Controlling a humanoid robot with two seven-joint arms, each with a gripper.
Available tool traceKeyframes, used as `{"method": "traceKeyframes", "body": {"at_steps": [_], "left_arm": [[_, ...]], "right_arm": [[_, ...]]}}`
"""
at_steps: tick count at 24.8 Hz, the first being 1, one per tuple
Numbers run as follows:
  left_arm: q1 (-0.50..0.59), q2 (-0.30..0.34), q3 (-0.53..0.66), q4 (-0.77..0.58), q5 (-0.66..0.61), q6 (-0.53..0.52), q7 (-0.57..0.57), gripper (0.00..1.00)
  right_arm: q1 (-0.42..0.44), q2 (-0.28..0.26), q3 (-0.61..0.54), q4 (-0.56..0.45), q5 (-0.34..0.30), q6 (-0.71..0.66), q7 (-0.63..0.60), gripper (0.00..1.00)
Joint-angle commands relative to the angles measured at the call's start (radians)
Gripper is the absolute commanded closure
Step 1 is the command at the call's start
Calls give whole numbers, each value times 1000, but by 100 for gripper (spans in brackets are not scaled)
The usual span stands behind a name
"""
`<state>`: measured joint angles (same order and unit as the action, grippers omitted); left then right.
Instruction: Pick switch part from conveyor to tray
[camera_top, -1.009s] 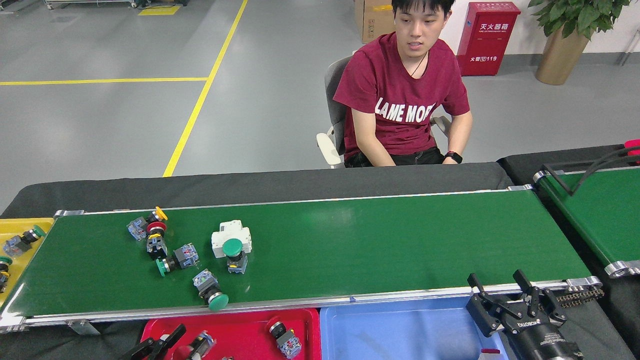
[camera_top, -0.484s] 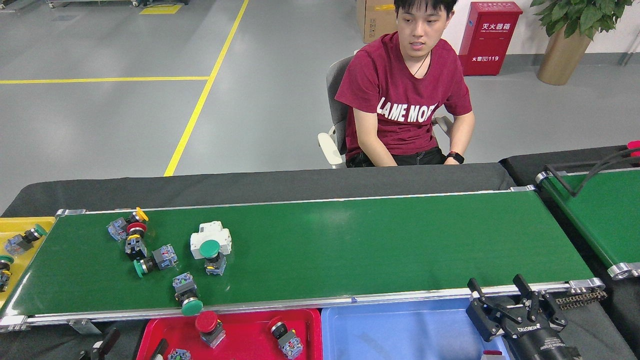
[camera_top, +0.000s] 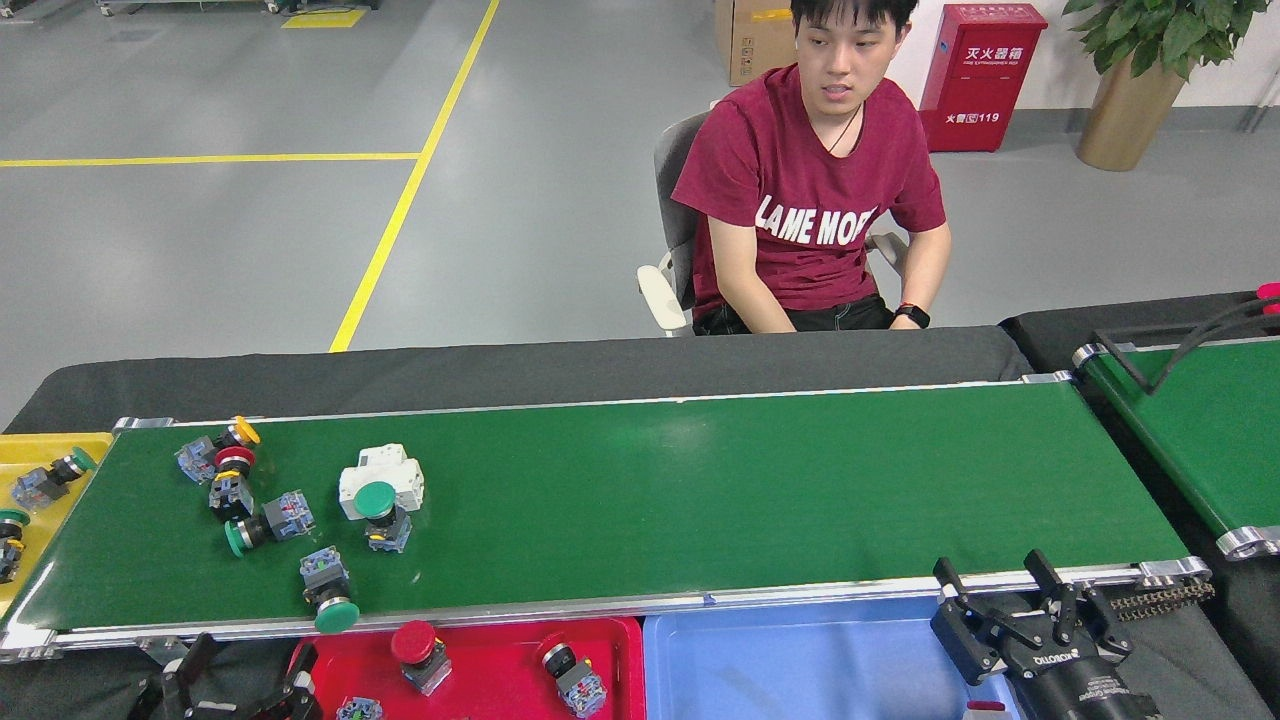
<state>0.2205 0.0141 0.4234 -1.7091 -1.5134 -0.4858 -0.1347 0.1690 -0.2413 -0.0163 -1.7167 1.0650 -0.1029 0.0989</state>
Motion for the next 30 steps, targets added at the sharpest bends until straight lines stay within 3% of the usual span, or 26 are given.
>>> {"method": "traceKeyframes", "body": {"at_steps": [1, 9, 13, 14, 16, 17, 20, 24, 27, 28, 29, 30], "left_arm": [[-21, 12, 0, 9, -2, 15, -17, 0], [-113, 20, 0, 128, -4, 46, -22, 0], [-197, 81, 0, 243, -4, 108, -23, 3], [-211, 95, -2, 267, -4, 122, -23, 13], [-227, 115, -3, 309, 4, 128, -20, 62], [-234, 116, -2, 327, 5, 128, -19, 75], [-230, 118, -3, 325, 9, 122, -14, 89], [-201, 112, -3, 263, 39, 59, -9, 95], [-61, 118, -3, 96, 119, -128, -11, 94], [-20, 116, -3, 57, 127, -180, -11, 93], [48, 109, -3, -1, 130, -272, -13, 86], [97, 98, -3, -33, 130, -300, -13, 75]], "right_arm": [[-3, -12, -2, -14, 1, -4, -8, 4], [-3, -12, -2, -12, 3, -3, -8, 4], [-3, -12, -2, -12, 3, -3, -8, 4], [-3, -12, -2, -12, 3, -3, -8, 4], [-3, -12, -1, -12, 3, -3, -8, 4], [-2, -12, -1, -11, 3, -3, -8, 4], [6, -12, 4, -9, 6, -3, -8, 4], [7, -12, 6, -9, 6, -3, -8, 4], [6, -13, 6, -9, 6, -3, -8, 4], [6, -12, 6, -9, 6, -3, -8, 4], [6, -12, 6, -11, 6, -3, -8, 4], [6, -12, 6, -9, 6, -3, -8, 4]]}}
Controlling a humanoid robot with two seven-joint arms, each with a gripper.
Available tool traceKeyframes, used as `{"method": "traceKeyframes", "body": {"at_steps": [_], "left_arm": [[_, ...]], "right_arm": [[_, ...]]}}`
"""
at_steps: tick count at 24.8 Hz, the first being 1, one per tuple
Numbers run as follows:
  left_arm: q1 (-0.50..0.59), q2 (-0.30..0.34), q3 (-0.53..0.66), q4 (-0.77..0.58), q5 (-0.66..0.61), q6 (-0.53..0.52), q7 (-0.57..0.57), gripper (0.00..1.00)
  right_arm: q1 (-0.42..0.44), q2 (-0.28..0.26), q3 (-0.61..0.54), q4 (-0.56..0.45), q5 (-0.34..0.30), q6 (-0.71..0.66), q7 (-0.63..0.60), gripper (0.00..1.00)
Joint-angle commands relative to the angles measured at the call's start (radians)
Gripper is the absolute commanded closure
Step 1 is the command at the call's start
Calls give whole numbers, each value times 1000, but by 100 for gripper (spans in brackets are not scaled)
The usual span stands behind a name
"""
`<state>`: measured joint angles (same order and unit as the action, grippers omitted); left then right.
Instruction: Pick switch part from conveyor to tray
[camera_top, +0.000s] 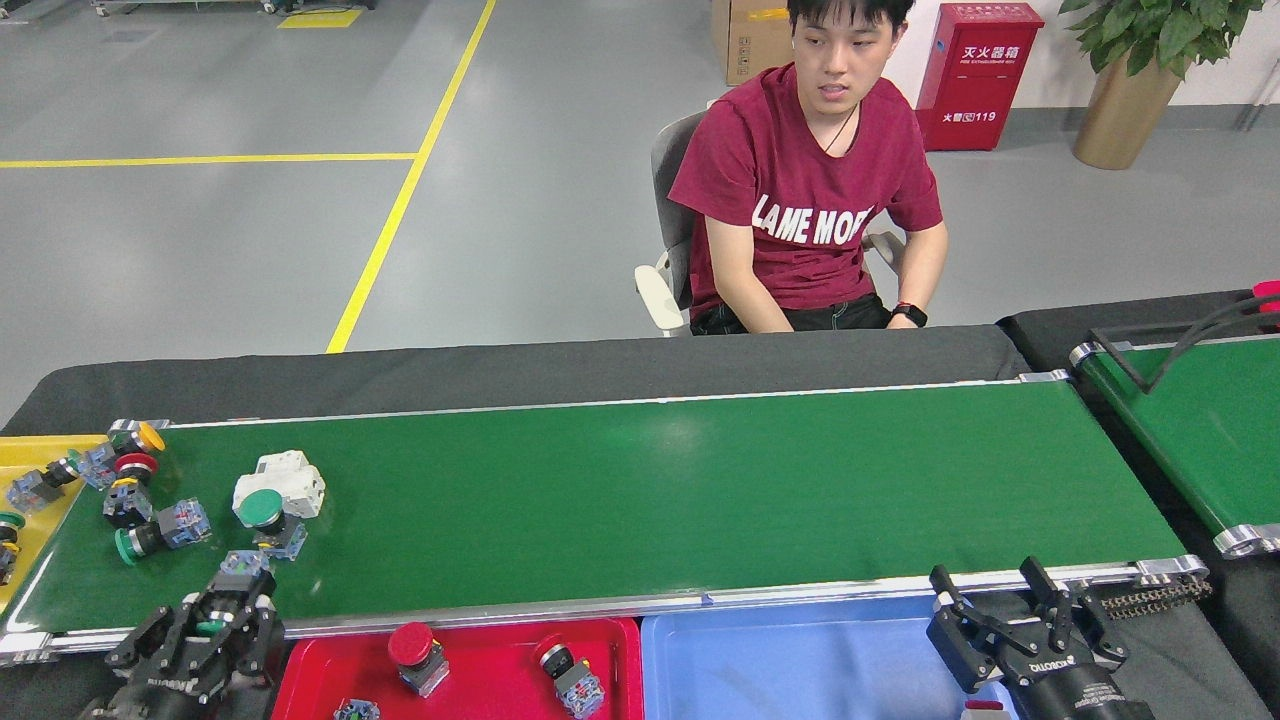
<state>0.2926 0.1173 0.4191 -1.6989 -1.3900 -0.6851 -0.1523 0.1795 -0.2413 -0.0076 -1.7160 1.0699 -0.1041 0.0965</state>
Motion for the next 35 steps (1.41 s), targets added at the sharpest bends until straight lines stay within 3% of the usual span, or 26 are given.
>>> {"method": "traceKeyframes", "body": {"at_steps": [1, 2, 3, 4, 8, 13, 14, 17, 22, 27, 35], "left_arm": [[54, -10, 0, -59, 6, -100, 5, 64], [80, -21, -6, -68, 6, -100, 5, 45], [91, -44, -8, -71, 6, -100, 5, 16], [88, -68, -6, -74, 6, -100, 7, 0], [80, -90, 6, -74, 9, -100, 7, 0], [51, -102, 128, -68, 12, -100, 8, 0], [30, -102, 156, -61, 12, -85, 8, 0], [-49, -79, 171, 7, 11, 130, 8, 0], [-141, -13, 170, 85, 3, 142, 8, 0], [-311, 59, 167, 309, -49, 190, 8, 0], [-523, 179, 12, 631, -162, 466, 96, 0]], "right_arm": [[-5, -12, -3, -10, 1, -2, -6, 4], [-3, -12, -3, -10, 1, -2, -6, 4], [-3, -12, -3, -10, 1, -2, -6, 4], [-3, -13, -3, -10, 1, -2, -6, 4], [-3, -13, -3, -10, 4, -2, -6, 4], [-3, -13, -3, -10, 4, -2, -6, 4], [-3, -13, -3, -10, 4, -2, -6, 4], [-5, -13, -3, -10, 4, -2, -6, 4], [-3, -13, -3, -10, 4, -2, -6, 4], [-2, -13, -3, -10, 4, -2, -6, 4], [0, -15, -2, -10, 4, -3, -6, 4]]}}
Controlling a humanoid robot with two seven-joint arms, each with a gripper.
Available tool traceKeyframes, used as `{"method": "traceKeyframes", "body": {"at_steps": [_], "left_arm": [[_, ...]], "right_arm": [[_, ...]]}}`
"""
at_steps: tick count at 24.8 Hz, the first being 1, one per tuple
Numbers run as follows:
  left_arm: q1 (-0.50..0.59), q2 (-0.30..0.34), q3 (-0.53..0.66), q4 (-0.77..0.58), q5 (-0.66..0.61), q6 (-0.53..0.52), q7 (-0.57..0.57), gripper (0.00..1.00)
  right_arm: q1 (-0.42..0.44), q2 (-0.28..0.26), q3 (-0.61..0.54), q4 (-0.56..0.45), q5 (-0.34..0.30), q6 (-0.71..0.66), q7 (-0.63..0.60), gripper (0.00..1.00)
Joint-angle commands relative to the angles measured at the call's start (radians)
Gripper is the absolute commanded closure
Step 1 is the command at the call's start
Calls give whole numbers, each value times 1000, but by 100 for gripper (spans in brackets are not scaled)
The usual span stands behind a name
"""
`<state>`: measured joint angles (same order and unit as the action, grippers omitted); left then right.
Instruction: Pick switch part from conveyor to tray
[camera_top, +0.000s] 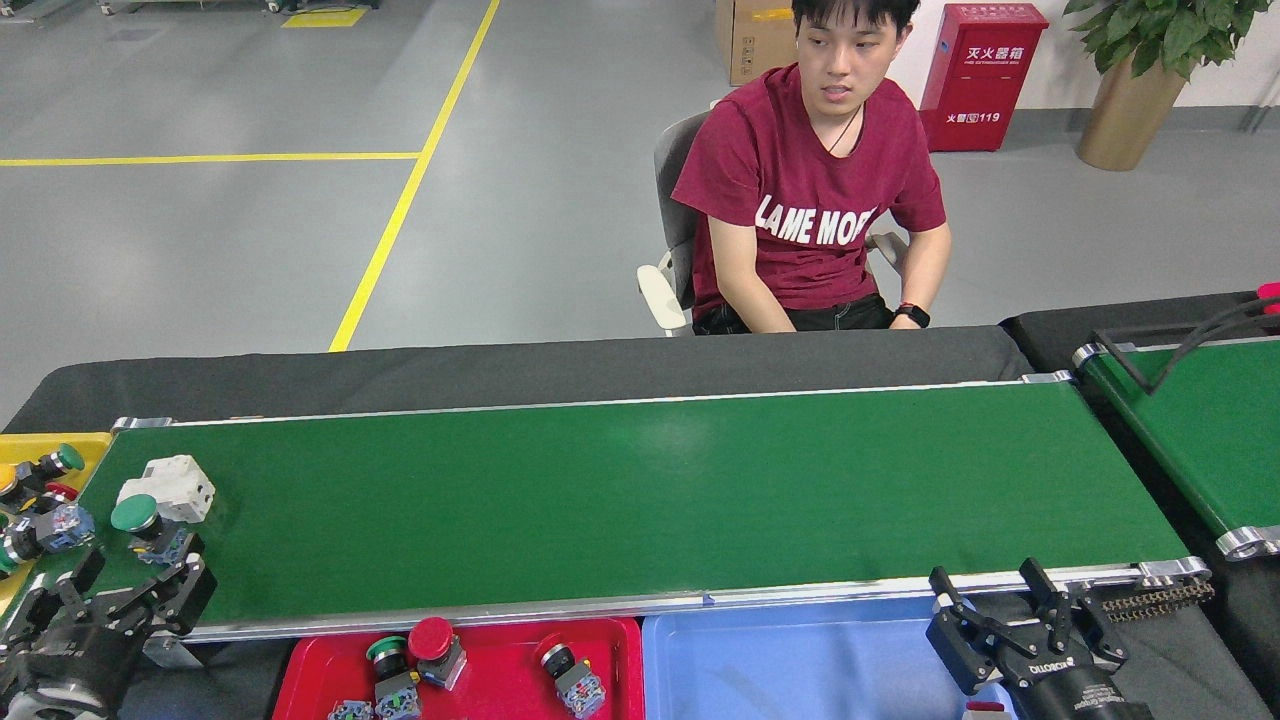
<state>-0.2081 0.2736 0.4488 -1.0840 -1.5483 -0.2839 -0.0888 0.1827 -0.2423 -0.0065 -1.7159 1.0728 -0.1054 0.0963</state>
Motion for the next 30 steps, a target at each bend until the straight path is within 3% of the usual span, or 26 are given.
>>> {"method": "traceKeyframes", "body": {"at_steps": [1, 3, 4, 5, 7, 9, 12, 16, 21, 25, 27, 30], "left_arm": [[-56, 38, -42, 75, -3, 86, 44, 0], [-120, 56, -58, 182, -1, 104, 83, 6], [-151, 68, -59, 236, -1, 103, 106, 28], [-169, 76, -61, 277, 10, 94, 129, 64], [-186, 85, -62, 325, 30, 91, 164, 86], [-175, 87, -71, 319, 36, 68, 219, 94], [-122, 78, -87, 268, 37, 29, 247, 97], [21, 68, -87, 84, 93, -47, 242, 100], [279, 1, -90, -336, 198, -205, 175, 99], [515, -129, -125, -683, 212, -400, 87, 90], [559, -229, -202, -695, 209, -455, 18, 50], [575, -264, -228, -694, 206, -454, -28, 0]], "right_arm": [[-3, -12, -3, -10, 1, -2, -6, 4], [-3, -12, -3, -10, 1, -2, -6, 4], [-3, -12, -3, -10, 1, -2, -6, 4], [-3, -12, -3, -10, 1, -2, -6, 4], [-3, -12, -1, -10, 1, -2, -6, 4], [0, -12, 2, -10, 1, -2, -6, 4], [4, -12, 3, -10, 1, -2, -6, 4], [4, -14, 3, -10, 1, 0, -6, 4], [4, -14, 3, -10, 1, -2, -6, 4], [4, -14, 5, -10, 1, -2, -6, 4], [9, -14, 5, -11, 1, 0, -6, 4], [11, -14, 5, -11, 1, -2, -6, 4]]}}
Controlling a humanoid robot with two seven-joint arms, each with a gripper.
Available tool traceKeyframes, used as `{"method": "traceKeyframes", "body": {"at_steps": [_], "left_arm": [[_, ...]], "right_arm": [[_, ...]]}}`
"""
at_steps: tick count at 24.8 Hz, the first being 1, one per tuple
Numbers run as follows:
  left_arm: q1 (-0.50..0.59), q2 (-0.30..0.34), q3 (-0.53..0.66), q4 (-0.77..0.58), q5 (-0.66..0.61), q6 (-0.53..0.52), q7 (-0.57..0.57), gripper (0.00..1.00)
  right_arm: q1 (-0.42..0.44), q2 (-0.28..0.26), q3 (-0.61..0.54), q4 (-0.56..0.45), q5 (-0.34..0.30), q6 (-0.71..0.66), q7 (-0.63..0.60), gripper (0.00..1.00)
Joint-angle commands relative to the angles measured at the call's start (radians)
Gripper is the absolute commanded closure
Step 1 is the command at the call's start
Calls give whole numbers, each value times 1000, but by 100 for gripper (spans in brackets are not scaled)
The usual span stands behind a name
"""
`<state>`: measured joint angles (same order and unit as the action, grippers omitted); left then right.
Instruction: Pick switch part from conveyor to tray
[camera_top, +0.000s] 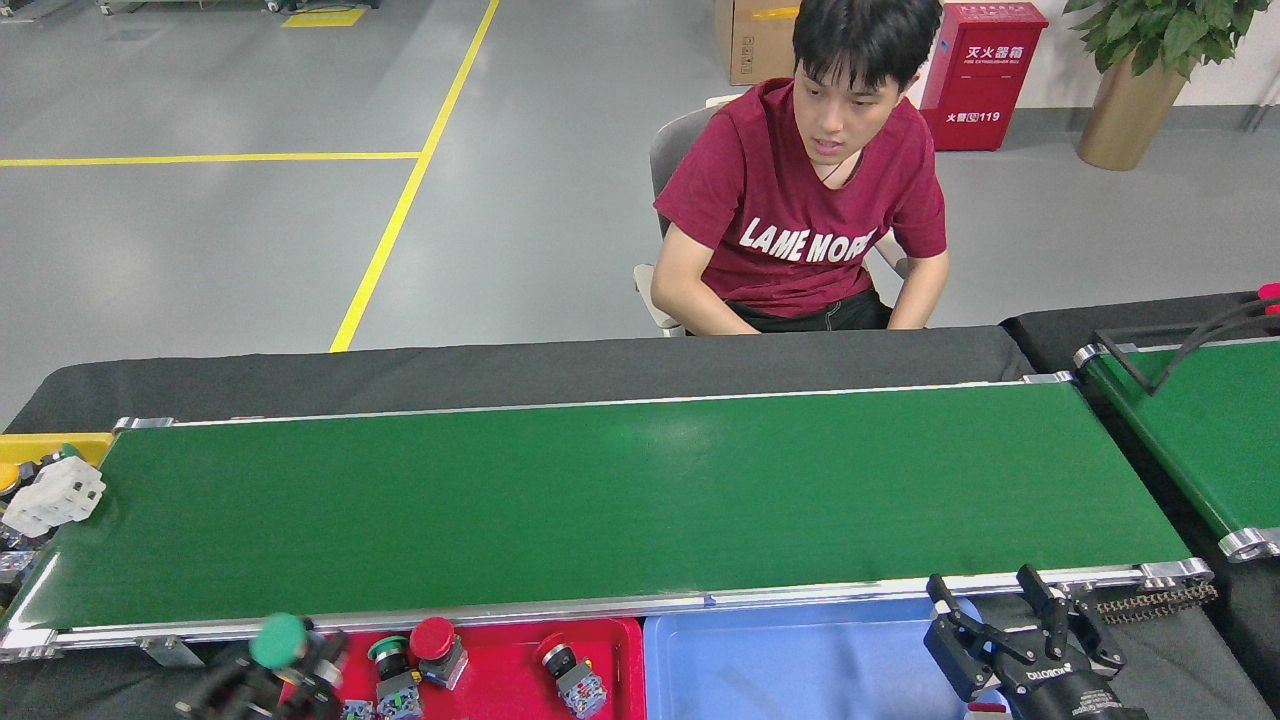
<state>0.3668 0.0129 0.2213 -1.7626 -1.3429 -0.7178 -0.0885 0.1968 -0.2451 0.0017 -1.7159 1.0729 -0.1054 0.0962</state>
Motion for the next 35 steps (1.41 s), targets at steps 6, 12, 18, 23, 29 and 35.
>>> {"method": "traceKeyframes", "body": {"at_steps": [6, 12, 18, 23, 29, 35], "left_arm": [[-17, -19, 107, -15, 17, -11, -23, 0], [-51, -48, 411, -6, 39, 23, -22, 0], [-63, -30, 467, 15, 36, 32, -20, 0], [-80, 7, 478, 63, 31, 54, -10, 0], [-85, 75, 435, 75, -9, 52, 70, 0], [-85, 67, 420, 80, -78, 55, 72, 0]], "right_arm": [[1, -11, -3, -11, 1, -2, -6, 4], [4, -16, -3, -11, 1, -2, -6, 4], [4, -17, -3, -11, 1, -2, -6, 4], [4, -17, -3, -11, 1, -2, -6, 4], [4, -17, -3, -14, 1, 0, -6, 4], [4, -17, -5, -21, 1, 1, -27, 4]]}}
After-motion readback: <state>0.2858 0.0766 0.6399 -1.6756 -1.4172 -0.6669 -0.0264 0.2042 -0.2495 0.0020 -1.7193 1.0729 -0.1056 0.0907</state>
